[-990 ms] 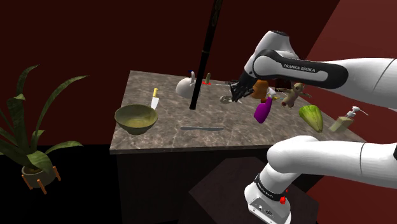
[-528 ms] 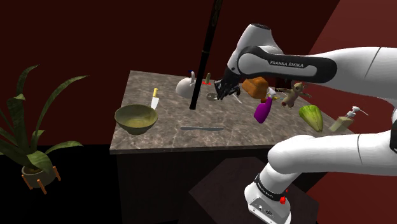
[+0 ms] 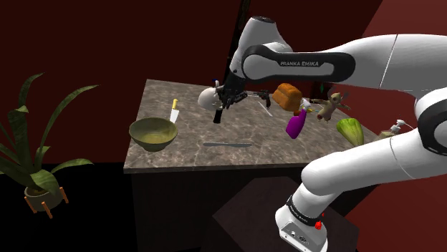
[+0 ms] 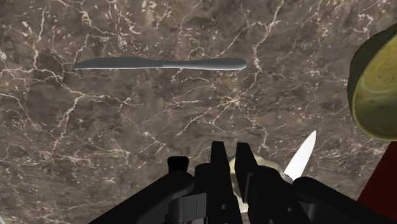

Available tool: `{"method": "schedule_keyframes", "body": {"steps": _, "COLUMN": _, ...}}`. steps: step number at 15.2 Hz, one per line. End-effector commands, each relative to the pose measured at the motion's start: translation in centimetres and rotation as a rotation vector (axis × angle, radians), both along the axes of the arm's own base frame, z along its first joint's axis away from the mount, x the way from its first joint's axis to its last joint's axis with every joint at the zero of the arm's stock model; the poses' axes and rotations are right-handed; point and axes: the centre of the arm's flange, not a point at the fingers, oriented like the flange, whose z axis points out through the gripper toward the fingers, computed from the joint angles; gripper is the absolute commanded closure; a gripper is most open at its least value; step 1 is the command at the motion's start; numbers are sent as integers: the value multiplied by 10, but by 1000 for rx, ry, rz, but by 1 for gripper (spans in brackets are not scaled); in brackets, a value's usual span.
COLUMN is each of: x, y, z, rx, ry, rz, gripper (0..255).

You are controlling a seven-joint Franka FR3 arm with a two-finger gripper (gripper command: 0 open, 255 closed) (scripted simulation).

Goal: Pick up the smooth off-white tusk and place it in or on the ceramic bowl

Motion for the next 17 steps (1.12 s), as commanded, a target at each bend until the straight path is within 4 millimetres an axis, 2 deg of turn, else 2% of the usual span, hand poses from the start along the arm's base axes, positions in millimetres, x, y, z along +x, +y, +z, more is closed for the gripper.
{"method": "schedule_keyframes", "body": {"steps": 1, "x": 17, "y": 24, "z": -1, "rx": 2, "ry": -1, "rz": -1, "gripper": 255}}
{"method": "schedule_keyframes", "body": {"steps": 17, "x": 140, "y": 196, "z": 6, "rx": 2, "ry": -1, "rz": -1, "gripper": 255}}
